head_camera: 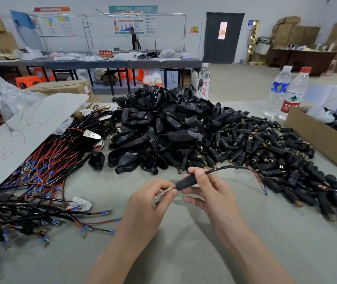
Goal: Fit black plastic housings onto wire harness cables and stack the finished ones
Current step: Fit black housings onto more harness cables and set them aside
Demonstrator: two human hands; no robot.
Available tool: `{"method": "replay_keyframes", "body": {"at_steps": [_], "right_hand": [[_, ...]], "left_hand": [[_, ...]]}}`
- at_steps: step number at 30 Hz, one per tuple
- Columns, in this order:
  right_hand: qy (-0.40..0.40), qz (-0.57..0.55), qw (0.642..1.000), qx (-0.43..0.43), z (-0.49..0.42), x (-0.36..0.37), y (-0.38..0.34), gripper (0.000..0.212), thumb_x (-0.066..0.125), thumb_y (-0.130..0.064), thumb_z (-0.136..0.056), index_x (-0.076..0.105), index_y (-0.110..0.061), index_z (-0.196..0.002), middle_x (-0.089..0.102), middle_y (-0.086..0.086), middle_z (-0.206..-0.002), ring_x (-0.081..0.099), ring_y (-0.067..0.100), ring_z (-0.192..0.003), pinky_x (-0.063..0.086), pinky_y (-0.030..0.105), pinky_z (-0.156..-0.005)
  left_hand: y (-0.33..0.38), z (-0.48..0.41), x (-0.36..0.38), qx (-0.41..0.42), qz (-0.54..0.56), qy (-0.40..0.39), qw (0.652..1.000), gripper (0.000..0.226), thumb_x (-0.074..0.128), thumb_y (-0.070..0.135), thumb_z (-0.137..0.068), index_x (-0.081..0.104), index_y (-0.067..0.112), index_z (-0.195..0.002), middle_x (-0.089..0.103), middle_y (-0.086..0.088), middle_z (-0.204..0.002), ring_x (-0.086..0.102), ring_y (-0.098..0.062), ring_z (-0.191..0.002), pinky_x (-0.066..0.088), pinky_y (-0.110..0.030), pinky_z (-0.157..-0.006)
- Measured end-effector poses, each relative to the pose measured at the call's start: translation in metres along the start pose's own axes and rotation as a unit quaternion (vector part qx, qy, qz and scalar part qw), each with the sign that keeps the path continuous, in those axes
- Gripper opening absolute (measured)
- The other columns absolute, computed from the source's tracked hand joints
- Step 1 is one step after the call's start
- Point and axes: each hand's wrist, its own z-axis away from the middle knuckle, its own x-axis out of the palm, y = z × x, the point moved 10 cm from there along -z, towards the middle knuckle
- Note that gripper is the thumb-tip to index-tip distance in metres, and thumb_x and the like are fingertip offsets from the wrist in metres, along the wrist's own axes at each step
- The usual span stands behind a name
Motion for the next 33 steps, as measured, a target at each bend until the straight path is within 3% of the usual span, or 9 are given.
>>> {"method": "replay_keyframes", "body": {"at_steps": [7, 11, 14, 16, 21, 23, 26, 33], "right_hand": [[0.017, -0.002, 1.000, -0.013, -0.001, -0.008, -0.007, 0.042, 0.053, -0.057, -0.088, 0.077, -0.026, -0.104, 0.076, 0.005, -0.102, 0.072, 0.019, -0.084, 0.059, 0.028, -0.071], [0.055, 0.000, 0.998, -0.041, -0.001, -0.018, -0.014, 0.034, 0.063, -0.048, -0.082, 0.079, -0.024, -0.100, 0.076, -0.001, -0.098, 0.069, 0.013, -0.079, 0.059, 0.027, -0.067], [0.081, -0.008, 0.995, -0.049, -0.003, -0.025, -0.016, 0.030, 0.068, -0.044, -0.076, 0.081, -0.021, -0.091, 0.075, -0.002, -0.092, 0.069, 0.011, -0.075, 0.058, 0.025, -0.063], [0.084, -0.010, 0.995, -0.050, -0.004, -0.026, -0.015, 0.030, 0.069, -0.044, -0.074, 0.081, -0.021, -0.088, 0.075, -0.001, -0.090, 0.069, 0.011, -0.073, 0.058, 0.025, -0.062], [0.059, -0.025, 0.998, -0.030, -0.006, -0.023, -0.008, 0.042, 0.070, -0.048, -0.072, 0.076, -0.017, -0.100, 0.075, 0.000, -0.093, 0.071, 0.016, -0.077, 0.058, 0.027, -0.064], [0.020, -0.021, 1.000, -0.005, -0.006, -0.013, -0.001, 0.048, 0.073, -0.049, -0.071, 0.073, -0.019, -0.108, 0.076, 0.001, -0.097, 0.073, 0.018, -0.082, 0.059, 0.029, -0.066], [-0.025, -0.011, 0.999, 0.018, -0.005, 0.000, 0.008, 0.046, 0.077, -0.038, -0.070, 0.071, -0.019, -0.111, 0.076, 0.005, -0.098, 0.073, 0.019, -0.085, 0.059, 0.028, -0.068], [0.065, -0.077, 0.995, -0.010, -0.011, -0.031, -0.002, 0.036, 0.073, -0.033, -0.075, 0.074, -0.015, -0.106, 0.072, -0.003, -0.088, 0.070, 0.014, -0.077, 0.058, 0.025, -0.065]], "left_hand": [[-0.009, 0.000, -0.001, -0.049, 0.065, 0.006, 0.997, 0.010, 0.070, 0.029, -0.091, 0.066, 0.038, -0.089, 0.066, 0.015, -0.073, 0.060, -0.009, -0.069, 0.041, -0.015, -0.059], [-0.012, -0.001, -0.002, -0.067, 0.106, 0.011, 0.992, 0.017, 0.069, 0.028, -0.092, 0.066, 0.045, -0.093, 0.064, 0.012, -0.069, 0.051, -0.004, -0.059, 0.036, -0.013, -0.055], [-0.013, -0.001, -0.002, -0.074, 0.131, 0.013, 0.989, 0.013, 0.069, 0.030, -0.093, 0.067, 0.043, -0.095, 0.063, 0.001, -0.070, 0.049, -0.015, -0.059, 0.036, -0.018, -0.053], [-0.012, -0.001, -0.002, -0.073, 0.138, 0.012, 0.988, 0.007, 0.067, 0.038, -0.090, 0.066, 0.042, -0.096, 0.063, 0.001, -0.070, 0.049, -0.013, -0.058, 0.036, -0.019, -0.053], [-0.014, -0.002, -0.003, -0.078, 0.142, 0.016, 0.987, 0.011, 0.068, 0.029, -0.093, 0.066, 0.040, -0.096, 0.065, 0.003, -0.070, 0.056, -0.020, -0.066, 0.040, -0.019, -0.055], [-0.016, -0.001, -0.002, -0.080, 0.138, 0.013, 0.987, 0.012, 0.068, 0.027, -0.094, 0.066, 0.039, -0.097, 0.065, 0.004, -0.070, 0.058, -0.018, -0.066, 0.043, -0.023, -0.057], [-0.016, -0.001, -0.001, -0.080, 0.130, 0.009, 0.988, 0.011, 0.067, 0.028, -0.094, 0.065, 0.038, -0.097, 0.067, 0.009, -0.071, 0.061, -0.010, -0.067, 0.044, -0.016, -0.058], [-0.027, -0.006, -0.025, -0.084, 0.123, 0.065, 0.987, 0.010, 0.065, 0.031, -0.095, 0.064, 0.041, -0.094, 0.069, 0.012, -0.076, 0.067, -0.004, -0.075, 0.048, -0.013, -0.066]]}}
